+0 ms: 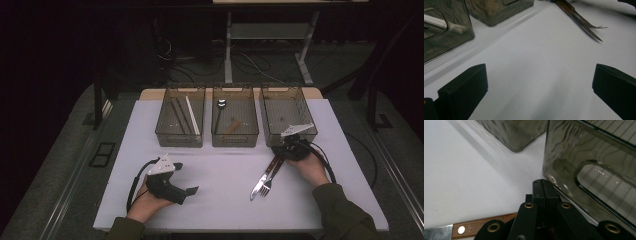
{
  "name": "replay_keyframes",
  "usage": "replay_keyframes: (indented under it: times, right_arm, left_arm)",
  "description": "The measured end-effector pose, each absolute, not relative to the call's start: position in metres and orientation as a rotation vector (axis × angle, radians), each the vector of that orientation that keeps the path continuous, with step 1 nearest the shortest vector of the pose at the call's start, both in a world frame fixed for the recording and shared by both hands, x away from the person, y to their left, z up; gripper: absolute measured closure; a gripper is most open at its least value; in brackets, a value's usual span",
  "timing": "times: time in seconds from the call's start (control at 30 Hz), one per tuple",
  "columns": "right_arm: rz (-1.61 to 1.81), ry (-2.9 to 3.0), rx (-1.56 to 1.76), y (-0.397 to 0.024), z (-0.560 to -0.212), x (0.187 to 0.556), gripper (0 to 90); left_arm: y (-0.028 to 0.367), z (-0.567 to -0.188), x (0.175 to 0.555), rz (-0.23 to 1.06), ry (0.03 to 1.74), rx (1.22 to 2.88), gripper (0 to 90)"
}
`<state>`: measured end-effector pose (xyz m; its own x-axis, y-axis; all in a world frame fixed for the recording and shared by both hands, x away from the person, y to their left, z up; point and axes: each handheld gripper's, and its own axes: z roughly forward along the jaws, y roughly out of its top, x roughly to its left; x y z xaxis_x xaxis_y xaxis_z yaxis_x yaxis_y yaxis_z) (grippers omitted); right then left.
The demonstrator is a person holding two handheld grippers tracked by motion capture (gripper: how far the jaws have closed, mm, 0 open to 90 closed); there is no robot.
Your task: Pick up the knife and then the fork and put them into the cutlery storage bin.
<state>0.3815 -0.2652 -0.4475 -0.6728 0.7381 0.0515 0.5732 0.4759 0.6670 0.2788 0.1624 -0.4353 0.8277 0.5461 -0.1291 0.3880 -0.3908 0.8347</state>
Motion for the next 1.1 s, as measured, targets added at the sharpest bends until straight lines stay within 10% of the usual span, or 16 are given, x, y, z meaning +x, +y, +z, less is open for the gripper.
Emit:
replay_keyframes:
  times: [1.1]
  right_arm:
    - [0.847,2.573,1.093,-0.279,-0.441,0.366,89.9]
  left_arm:
    - [0.16,-0.437,0.278,0.181,0.672,2.054,0.0]
